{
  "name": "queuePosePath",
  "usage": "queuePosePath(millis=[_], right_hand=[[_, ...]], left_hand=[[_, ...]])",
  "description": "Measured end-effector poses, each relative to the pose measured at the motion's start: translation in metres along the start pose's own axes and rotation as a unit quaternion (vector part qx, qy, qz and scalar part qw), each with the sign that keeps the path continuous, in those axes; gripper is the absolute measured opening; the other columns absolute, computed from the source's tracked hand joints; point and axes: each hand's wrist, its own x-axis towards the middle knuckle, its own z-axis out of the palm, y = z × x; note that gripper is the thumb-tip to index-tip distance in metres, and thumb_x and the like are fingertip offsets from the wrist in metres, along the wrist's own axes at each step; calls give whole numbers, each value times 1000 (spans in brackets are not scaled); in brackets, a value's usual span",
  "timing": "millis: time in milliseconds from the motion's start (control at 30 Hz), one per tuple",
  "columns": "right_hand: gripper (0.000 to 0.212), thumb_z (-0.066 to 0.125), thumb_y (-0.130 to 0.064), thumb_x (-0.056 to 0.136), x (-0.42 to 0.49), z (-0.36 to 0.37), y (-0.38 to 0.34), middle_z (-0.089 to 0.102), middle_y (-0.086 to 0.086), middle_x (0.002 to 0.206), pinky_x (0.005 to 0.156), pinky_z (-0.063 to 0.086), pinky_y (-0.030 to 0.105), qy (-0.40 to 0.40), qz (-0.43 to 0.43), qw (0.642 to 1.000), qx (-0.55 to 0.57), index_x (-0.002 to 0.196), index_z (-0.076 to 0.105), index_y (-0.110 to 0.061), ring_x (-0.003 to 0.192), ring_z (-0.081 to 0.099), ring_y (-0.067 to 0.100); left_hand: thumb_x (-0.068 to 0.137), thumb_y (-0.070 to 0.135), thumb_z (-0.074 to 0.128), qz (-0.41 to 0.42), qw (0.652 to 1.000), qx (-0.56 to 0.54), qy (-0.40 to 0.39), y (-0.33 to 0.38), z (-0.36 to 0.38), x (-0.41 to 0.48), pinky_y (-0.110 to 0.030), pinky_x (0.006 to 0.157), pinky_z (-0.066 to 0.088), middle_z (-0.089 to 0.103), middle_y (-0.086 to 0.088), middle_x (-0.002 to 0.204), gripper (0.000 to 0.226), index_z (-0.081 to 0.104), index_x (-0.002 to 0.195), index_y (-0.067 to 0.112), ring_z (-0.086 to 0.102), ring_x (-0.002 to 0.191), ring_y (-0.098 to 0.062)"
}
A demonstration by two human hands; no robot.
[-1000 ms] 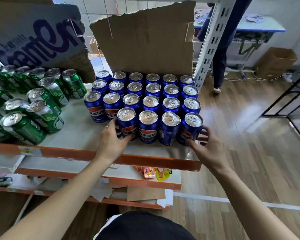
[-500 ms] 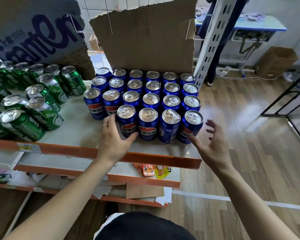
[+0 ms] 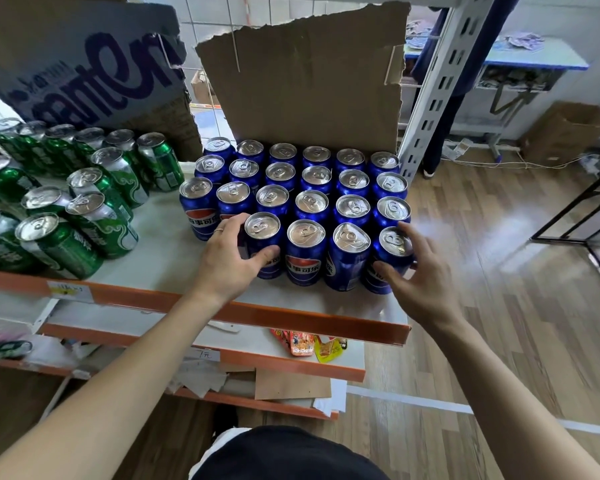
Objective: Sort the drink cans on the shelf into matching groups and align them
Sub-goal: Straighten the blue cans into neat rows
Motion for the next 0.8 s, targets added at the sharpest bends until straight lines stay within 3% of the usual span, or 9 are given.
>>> queuePosePath(millis=[133,267,367,433,533,700,800], right_hand=[[86,82,-18,78,-3,-2,5,47,2,136,100,49,36,-7,24,999,28,149,33,-17,118,53,17],[78,84,-43,66,-1,-5,6,56,7,120,82,57,41,6,66,998,-18,131,51,-14,95,60,18],[63,84,-32,73,2,-5,7,58,4,115,83,58,44,-11,48,999,-15,128,55,-20,94,62,18],[62,84,-23,76,2,-6,6,57,5,116,86,57,39,-15,41,999,-7,131,55,-20,96,62,18],[64,84,-18,78,-3,-9,5,58,6,119,86,57,32,-17,37,999,22,135,55,-16,99,63,19],[59,82,-17,80,-6,0,2,61,7,116,85,58,36,13,30,999,16,133,56,-16,95,64,19],[63,82,-16,80,-7,-1,2,59,9,120,85,54,30,10,39,999,29,137,54,-15,97,62,19]], left_hand=[[80,46,74,103,989,89,51,13,3,-7,-34,107,37,45,-10,137,74,46,137,9,43,128,-28],[79,59,65,207,961,182,29,32,9,-5,-43,100,38,49,-1,138,72,49,140,23,44,125,-25],[81,54,70,216,953,212,-15,33,19,-1,-54,96,42,54,3,134,67,51,140,30,42,123,-27],[82,51,70,213,953,213,-21,30,23,0,-55,95,43,55,4,132,63,52,139,29,41,121,-28],[84,52,66,231,952,200,-11,24,23,0,-54,94,44,57,4,130,61,54,138,27,43,119,-28],[84,56,54,233,954,188,-13,24,25,1,-53,94,43,59,3,128,61,56,136,25,45,115,-27],[87,51,58,240,964,116,14,25,15,1,-43,101,43,59,-1,128,56,60,131,16,47,118,-24]])
